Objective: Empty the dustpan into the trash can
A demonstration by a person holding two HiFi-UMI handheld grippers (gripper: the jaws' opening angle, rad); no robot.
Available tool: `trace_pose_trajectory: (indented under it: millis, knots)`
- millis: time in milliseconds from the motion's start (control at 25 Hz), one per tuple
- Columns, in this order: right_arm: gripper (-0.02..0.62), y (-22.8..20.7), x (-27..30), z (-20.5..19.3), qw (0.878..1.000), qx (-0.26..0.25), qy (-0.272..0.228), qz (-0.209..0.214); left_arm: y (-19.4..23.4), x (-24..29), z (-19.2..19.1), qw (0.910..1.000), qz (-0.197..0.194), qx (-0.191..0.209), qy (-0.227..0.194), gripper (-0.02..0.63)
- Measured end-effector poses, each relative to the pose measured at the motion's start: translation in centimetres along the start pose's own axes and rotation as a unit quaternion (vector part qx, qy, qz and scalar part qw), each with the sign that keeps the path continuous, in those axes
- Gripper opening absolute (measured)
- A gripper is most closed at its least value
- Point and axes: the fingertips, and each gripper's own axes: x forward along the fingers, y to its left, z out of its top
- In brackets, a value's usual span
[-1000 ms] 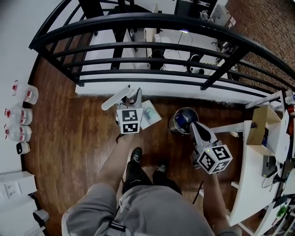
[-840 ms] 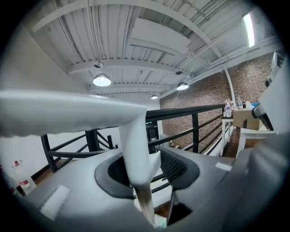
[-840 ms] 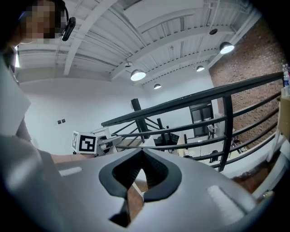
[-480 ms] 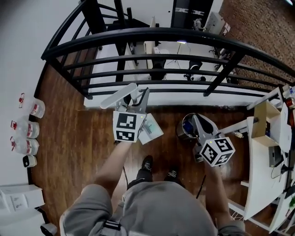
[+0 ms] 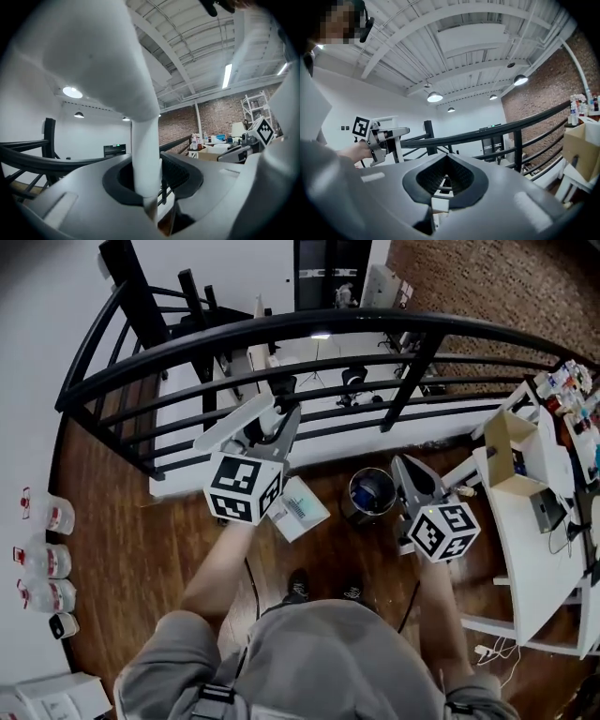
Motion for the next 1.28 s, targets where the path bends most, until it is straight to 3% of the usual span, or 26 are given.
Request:
trace_pose_trajectory:
  millis: [400, 800, 1280]
  knots:
    - [0.000, -4.9, -6.3, 1.1, 0.995, 0.010, -0.031, -0.097, -6.9, 5.7, 4.4, 0.9926, -0.116, 0.004, -0.036, 0.107]
    - [0.000, -11.5, -13.9, 0.3, 0.983, 0.031, -0.044, -0.174, -14.6, 14.0, 1.8, 0.9834, -0.181, 0.010, -0.015, 0.107]
    - [0.000, -20.4, -19.0, 1.2, 0.980, 0.051, -0.068, -0.180, -26.0, 23.4, 0.8, 0.9690, -0.241, 0.049, 0.025, 0.106]
